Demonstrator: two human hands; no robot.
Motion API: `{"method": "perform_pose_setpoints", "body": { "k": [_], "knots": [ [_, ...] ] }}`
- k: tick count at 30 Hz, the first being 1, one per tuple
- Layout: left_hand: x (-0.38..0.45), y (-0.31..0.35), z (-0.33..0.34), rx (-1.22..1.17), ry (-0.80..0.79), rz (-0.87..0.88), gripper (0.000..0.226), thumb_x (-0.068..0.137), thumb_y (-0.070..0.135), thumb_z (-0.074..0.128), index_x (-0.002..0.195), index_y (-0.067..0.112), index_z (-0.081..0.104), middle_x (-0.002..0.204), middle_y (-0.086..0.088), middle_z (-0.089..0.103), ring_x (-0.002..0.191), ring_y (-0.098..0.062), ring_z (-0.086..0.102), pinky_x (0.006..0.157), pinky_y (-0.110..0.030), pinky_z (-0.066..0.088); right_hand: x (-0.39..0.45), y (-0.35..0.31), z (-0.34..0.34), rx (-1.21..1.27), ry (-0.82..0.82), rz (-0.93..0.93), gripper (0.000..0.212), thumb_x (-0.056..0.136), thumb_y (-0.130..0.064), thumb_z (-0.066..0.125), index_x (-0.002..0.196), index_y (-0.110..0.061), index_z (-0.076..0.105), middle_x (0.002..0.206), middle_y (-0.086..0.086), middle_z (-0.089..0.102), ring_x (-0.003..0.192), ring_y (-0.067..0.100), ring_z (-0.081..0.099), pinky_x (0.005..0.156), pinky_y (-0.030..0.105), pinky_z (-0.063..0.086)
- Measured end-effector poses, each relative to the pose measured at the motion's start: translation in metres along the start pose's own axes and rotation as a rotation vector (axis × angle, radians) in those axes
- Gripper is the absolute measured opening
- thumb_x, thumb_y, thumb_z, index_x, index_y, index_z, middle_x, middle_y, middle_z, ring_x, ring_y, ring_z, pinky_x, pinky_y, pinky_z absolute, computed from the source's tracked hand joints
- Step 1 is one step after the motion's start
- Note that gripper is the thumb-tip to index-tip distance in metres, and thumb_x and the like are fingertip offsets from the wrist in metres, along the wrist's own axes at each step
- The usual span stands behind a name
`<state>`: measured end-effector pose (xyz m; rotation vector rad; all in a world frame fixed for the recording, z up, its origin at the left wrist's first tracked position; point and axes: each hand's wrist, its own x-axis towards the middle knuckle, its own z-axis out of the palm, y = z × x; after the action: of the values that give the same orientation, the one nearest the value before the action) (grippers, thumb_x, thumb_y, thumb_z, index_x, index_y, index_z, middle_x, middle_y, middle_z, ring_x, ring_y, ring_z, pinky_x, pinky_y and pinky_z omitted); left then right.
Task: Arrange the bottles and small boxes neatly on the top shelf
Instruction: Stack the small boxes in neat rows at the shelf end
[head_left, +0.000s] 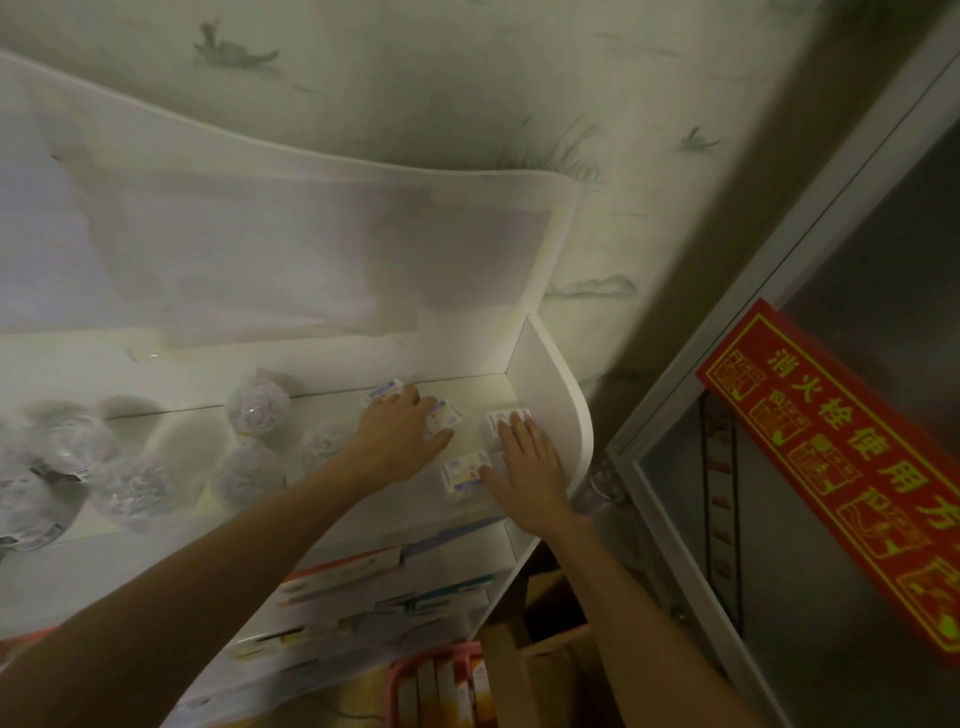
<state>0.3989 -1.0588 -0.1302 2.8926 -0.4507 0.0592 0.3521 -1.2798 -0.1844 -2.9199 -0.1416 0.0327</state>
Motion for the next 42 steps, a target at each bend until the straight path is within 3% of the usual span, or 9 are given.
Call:
{"method": "perform_pose_setpoints", "body": {
  "k": [7, 12, 15, 18, 21, 25, 33, 37, 42],
  "knots": [
    [0.002, -0.003, -0.004, 0.003, -0.286, 0.236, 0.063, 0.097, 0.025, 0.044, 0.156, 0.023, 0.022, 0.164, 0.001, 0.013, 0.147, -0.024, 0.019, 0.118, -0.041, 0.023, -0.001, -0.001, -0.002, -0.003, 0.012, 0.001, 0.093, 0.084, -0.077, 0.007, 0.158, -0.022, 0.004, 0.166, -0.001, 0.000, 0.152, 0.017, -0.006, 0.119, 0.034, -0.009],
    [0.011, -0.001, -0.007, 0.144, -0.331, 0.224, 0.064, 0.099, 0.032, 0.045, 0.156, 0.018, 0.019, 0.164, -0.012, 0.007, 0.145, -0.034, 0.021, 0.116, -0.045, 0.023, -0.001, -0.002, -0.003, -0.001, 0.013, -0.002, 0.095, 0.082, -0.078, 0.005, 0.158, -0.021, 0.004, 0.166, 0.000, 0.000, 0.152, 0.018, -0.006, 0.119, 0.034, -0.009],
    [0.014, 0.002, -0.003, 0.084, -0.285, 0.181, 0.056, 0.099, 0.041, 0.047, 0.146, 0.011, 0.039, 0.159, -0.012, 0.024, 0.138, -0.033, 0.036, 0.111, -0.041, 0.032, 0.000, -0.002, -0.004, -0.022, 0.015, 0.006, 0.092, 0.084, -0.074, 0.006, 0.158, -0.022, 0.004, 0.166, 0.000, 0.001, 0.152, 0.018, -0.005, 0.119, 0.034, -0.008],
    [0.014, 0.005, -0.002, 0.026, -0.144, 0.175, 0.044, 0.095, 0.048, 0.052, 0.121, 0.012, 0.057, 0.130, -0.007, 0.054, 0.116, -0.027, 0.052, 0.095, -0.038, 0.044, -0.001, -0.002, -0.004, -0.023, 0.025, -0.005, 0.091, 0.084, -0.074, 0.007, 0.158, -0.021, 0.006, 0.166, 0.001, 0.003, 0.152, 0.018, -0.004, 0.120, 0.035, -0.006],
    [0.014, 0.003, 0.001, 0.028, -0.139, 0.233, 0.056, 0.096, 0.050, 0.050, 0.139, 0.015, 0.048, 0.141, -0.008, 0.047, 0.126, -0.028, 0.045, 0.104, -0.041, 0.040, -0.002, -0.003, -0.004, -0.017, 0.030, -0.003, 0.092, 0.084, -0.074, 0.006, 0.158, -0.020, 0.006, 0.166, 0.001, 0.003, 0.152, 0.018, -0.004, 0.122, 0.036, -0.004],
    [0.012, -0.003, 0.000, 0.009, -0.272, 0.285, 0.059, 0.101, 0.045, 0.043, 0.154, 0.023, 0.030, 0.164, -0.006, 0.014, 0.147, -0.026, 0.020, 0.117, -0.041, 0.026, -0.001, -0.001, -0.002, -0.015, 0.030, -0.010, 0.091, 0.085, -0.073, 0.008, 0.158, -0.019, 0.006, 0.166, 0.002, 0.003, 0.152, 0.018, -0.004, 0.121, 0.034, -0.007],
    [0.015, 0.007, 0.001, 0.146, -0.219, 0.275, 0.056, 0.100, 0.047, 0.040, 0.149, 0.021, 0.036, 0.154, -0.010, 0.032, 0.137, -0.031, 0.030, 0.113, -0.044, 0.030, 0.000, -0.002, -0.004, -0.013, 0.021, -0.017, 0.092, 0.084, -0.074, 0.007, 0.158, -0.019, 0.005, 0.166, 0.003, 0.001, 0.152, 0.019, -0.005, 0.118, 0.032, -0.010],
    [0.015, 0.001, 0.000, 0.045, -0.277, 0.303, 0.060, 0.100, 0.039, 0.048, 0.151, 0.013, 0.033, 0.161, -0.014, 0.018, 0.146, -0.030, 0.021, 0.117, -0.040, 0.022, 0.000, -0.001, -0.005, -0.010, -0.001, -0.004, 0.084, 0.093, -0.069, 0.021, 0.158, -0.020, 0.003, 0.166, 0.002, -0.002, 0.152, 0.019, -0.007, 0.118, 0.033, -0.011],
    [0.021, 0.006, -0.001, 0.076, -0.254, 0.223, 0.059, 0.094, 0.058, 0.049, 0.134, 0.016, 0.043, 0.134, -0.011, 0.046, 0.124, -0.032, 0.044, 0.099, -0.046, 0.043, 0.001, -0.001, -0.007, -0.001, -0.037, 0.004, 0.081, 0.096, -0.066, 0.026, 0.158, -0.021, 0.001, 0.166, 0.000, -0.005, 0.152, 0.017, -0.010, 0.119, 0.035, -0.009]
  ]
}}
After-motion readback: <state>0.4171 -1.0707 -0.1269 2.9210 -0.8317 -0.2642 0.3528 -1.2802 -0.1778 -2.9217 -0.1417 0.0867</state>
